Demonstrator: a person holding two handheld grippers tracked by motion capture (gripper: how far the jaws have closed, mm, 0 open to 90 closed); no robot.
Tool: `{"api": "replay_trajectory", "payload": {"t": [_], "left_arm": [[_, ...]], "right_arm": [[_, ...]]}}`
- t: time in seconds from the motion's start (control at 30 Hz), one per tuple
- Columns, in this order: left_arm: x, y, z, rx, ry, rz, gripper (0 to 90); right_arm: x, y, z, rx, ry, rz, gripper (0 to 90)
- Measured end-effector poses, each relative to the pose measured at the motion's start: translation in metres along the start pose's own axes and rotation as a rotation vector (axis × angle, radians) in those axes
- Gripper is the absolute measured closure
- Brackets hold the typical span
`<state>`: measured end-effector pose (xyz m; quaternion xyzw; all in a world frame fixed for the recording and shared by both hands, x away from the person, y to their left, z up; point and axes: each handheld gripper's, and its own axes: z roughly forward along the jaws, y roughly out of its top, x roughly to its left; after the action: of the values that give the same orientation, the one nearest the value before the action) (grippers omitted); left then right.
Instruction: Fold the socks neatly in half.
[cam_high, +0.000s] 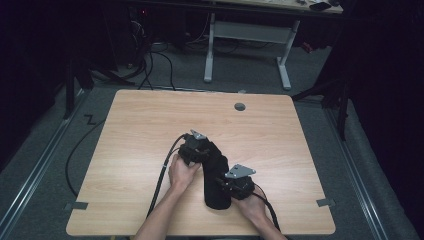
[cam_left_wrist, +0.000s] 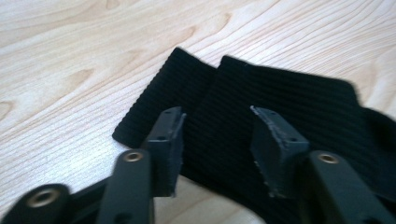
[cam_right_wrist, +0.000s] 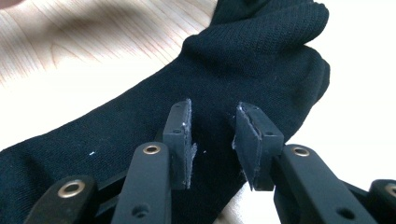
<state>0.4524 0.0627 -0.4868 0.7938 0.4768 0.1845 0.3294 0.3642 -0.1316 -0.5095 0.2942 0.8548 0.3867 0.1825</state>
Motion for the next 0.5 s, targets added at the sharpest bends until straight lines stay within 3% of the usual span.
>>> {"api": "replay_trajectory", "payload": {"t": [0.07, 0.1, 0.13, 0.2, 0.4, 0.5], "left_arm": [[0.000, 0.000, 0.001, 0.001, 0.010, 0.011, 64.1], [-0.001, 0.001, 0.001, 0.012, 0.023, 0.036, 64.1], [-0.001, 0.002, 0.000, 0.029, 0.028, 0.063, 75.4], [0.000, 0.002, 0.000, 0.036, 0.028, 0.068, 83.3], [0.002, 0.005, -0.004, 0.040, 0.023, 0.094, 88.9], [0.002, 0.008, -0.012, 0.001, 0.029, 0.102, 89.2]], "right_arm": [[0.000, 0.000, 0.000, 0.000, -0.001, 0.001, 66.3], [0.000, 0.000, 0.000, 0.000, -0.003, 0.001, 66.3], [0.001, 0.000, 0.000, -0.001, -0.006, -0.001, 66.3], [0.001, 0.000, 0.000, 0.000, -0.005, 0.000, 66.3], [0.001, 0.000, 0.000, 0.000, -0.004, -0.001, 66.3], [0.001, 0.000, 0.000, 0.000, -0.005, -0.004, 66.3]]}}
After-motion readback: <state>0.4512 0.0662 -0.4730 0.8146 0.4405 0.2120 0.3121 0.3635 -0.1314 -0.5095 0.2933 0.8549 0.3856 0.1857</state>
